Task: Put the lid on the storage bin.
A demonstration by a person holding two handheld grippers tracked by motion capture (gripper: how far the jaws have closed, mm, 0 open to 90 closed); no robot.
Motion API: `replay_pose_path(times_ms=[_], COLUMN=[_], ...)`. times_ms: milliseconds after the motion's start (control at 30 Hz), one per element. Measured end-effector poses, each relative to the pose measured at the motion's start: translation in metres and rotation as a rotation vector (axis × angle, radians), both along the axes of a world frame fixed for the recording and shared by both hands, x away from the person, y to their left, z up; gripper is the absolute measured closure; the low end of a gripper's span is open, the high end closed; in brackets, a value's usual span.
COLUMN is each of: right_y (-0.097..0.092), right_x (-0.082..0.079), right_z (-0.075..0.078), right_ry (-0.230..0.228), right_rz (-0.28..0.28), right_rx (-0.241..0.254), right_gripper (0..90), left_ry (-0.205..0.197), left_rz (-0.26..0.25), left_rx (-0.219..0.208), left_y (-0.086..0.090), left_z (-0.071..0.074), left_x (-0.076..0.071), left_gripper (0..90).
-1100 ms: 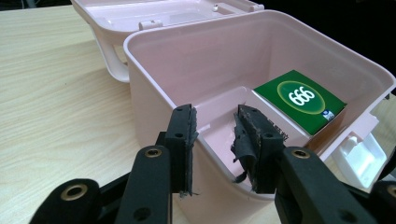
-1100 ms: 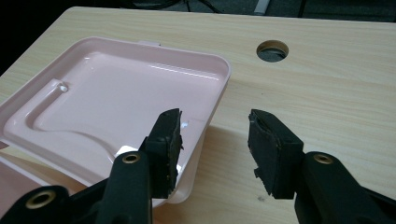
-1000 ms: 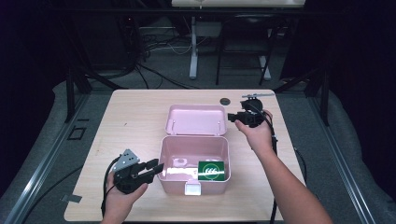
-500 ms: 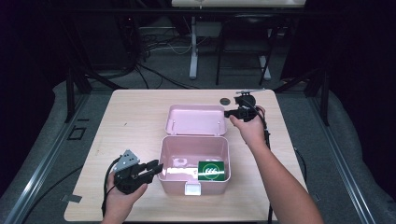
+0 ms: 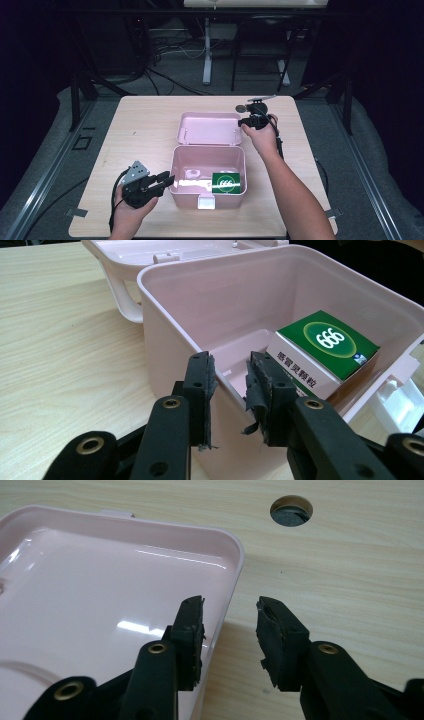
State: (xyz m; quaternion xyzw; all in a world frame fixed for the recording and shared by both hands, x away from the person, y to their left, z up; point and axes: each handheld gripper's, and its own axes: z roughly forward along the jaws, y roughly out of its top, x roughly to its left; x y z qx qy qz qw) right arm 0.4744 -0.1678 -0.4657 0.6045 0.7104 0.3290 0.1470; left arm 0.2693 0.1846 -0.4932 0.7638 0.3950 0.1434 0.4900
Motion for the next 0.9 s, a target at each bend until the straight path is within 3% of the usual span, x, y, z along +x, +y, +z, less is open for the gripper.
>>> replay_pose_path(times_ms=[567,900], right_y=[0.007,0.008], right_x=[0.009,0.009], right_z=[-0.011,-0.01], right_ry=[0.065,0.074], right_rz=[-0.026,-0.037], right_rx=[0.029,0.037], right_gripper=[79.7,81.0], left_ry=[0.003,0.001], left_rz=[0.001,-0.001], left_rx=[0.001,-0.003], left_y=[0.0,0.0], left_z=[0.0,0.0], left_x=[0.0,0.0], left_gripper=[70.9,70.9])
